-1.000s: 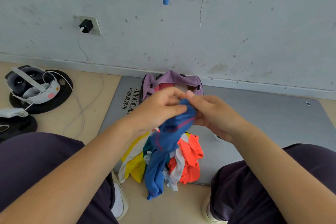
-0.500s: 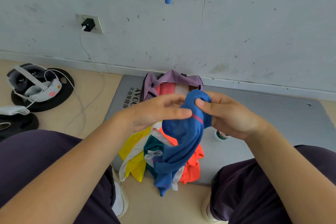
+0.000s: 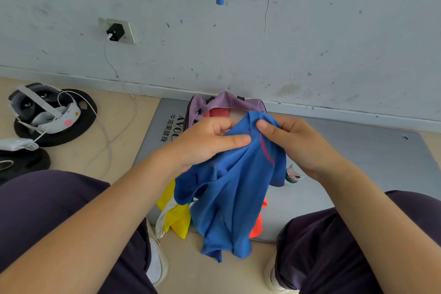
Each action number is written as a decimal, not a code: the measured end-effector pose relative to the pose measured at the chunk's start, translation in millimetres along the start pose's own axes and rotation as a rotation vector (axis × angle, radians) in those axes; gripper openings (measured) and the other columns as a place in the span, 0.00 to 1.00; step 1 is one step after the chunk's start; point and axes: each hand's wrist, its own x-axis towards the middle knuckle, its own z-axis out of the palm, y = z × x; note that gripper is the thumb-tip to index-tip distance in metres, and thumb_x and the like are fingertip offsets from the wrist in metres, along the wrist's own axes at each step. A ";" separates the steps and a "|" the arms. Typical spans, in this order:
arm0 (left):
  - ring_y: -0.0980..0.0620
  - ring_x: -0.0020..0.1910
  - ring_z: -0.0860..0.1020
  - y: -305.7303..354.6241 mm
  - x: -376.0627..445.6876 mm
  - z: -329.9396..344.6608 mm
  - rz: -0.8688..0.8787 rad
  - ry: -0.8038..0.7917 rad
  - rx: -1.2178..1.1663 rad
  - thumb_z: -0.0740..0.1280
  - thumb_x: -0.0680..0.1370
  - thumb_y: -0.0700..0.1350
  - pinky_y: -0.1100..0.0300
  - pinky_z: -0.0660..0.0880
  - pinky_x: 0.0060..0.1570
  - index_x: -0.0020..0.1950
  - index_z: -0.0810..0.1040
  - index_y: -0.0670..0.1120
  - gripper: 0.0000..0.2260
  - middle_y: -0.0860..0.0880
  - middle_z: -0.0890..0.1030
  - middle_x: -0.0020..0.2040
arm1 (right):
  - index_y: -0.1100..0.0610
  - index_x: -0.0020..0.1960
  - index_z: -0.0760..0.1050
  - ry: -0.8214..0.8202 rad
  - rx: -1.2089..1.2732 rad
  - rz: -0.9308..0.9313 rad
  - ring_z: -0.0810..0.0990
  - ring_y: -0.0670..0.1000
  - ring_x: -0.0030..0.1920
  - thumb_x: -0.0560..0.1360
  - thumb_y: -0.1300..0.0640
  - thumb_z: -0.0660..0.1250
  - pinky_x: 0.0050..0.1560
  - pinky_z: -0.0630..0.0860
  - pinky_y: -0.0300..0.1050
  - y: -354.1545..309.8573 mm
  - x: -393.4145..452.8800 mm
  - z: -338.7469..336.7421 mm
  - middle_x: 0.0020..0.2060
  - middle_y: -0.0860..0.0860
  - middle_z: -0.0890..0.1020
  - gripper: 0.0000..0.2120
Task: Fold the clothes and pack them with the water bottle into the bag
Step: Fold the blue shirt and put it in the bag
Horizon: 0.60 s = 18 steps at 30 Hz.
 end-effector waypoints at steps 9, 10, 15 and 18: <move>0.50 0.49 0.82 -13.8 2.4 -45.4 -0.372 -0.090 0.649 0.71 0.75 0.57 0.52 0.76 0.50 0.48 0.84 0.50 0.12 0.51 0.85 0.48 | 0.64 0.48 0.75 0.431 0.024 0.011 0.73 0.50 0.40 0.79 0.46 0.63 0.44 0.69 0.48 9.2 14.6 -26.1 0.39 0.53 0.76 0.19; 0.52 0.48 0.82 -14.9 2.3 -46.2 -0.366 -0.054 0.591 0.69 0.76 0.57 0.54 0.75 0.49 0.47 0.84 0.51 0.11 0.53 0.85 0.46 | 0.65 0.48 0.74 0.452 0.015 0.023 0.72 0.50 0.39 0.79 0.46 0.63 0.43 0.68 0.48 11.7 16.7 -28.9 0.38 0.53 0.75 0.20; 0.52 0.50 0.83 -17.6 5.1 -43.8 -0.237 0.192 0.373 0.66 0.75 0.63 0.48 0.76 0.60 0.50 0.82 0.52 0.16 0.52 0.85 0.49 | 0.67 0.44 0.71 0.514 0.010 0.111 0.69 0.51 0.38 0.78 0.46 0.64 0.41 0.65 0.48 24.7 24.1 -37.0 0.37 0.53 0.72 0.22; 0.51 0.52 0.82 -14.6 3.5 -43.1 -0.145 0.286 0.235 0.71 0.67 0.64 0.51 0.75 0.56 0.46 0.79 0.56 0.15 0.52 0.84 0.51 | 0.65 0.44 0.72 0.552 0.009 0.169 0.69 0.51 0.38 0.78 0.46 0.64 0.41 0.65 0.47 30.2 26.4 -40.0 0.37 0.53 0.72 0.20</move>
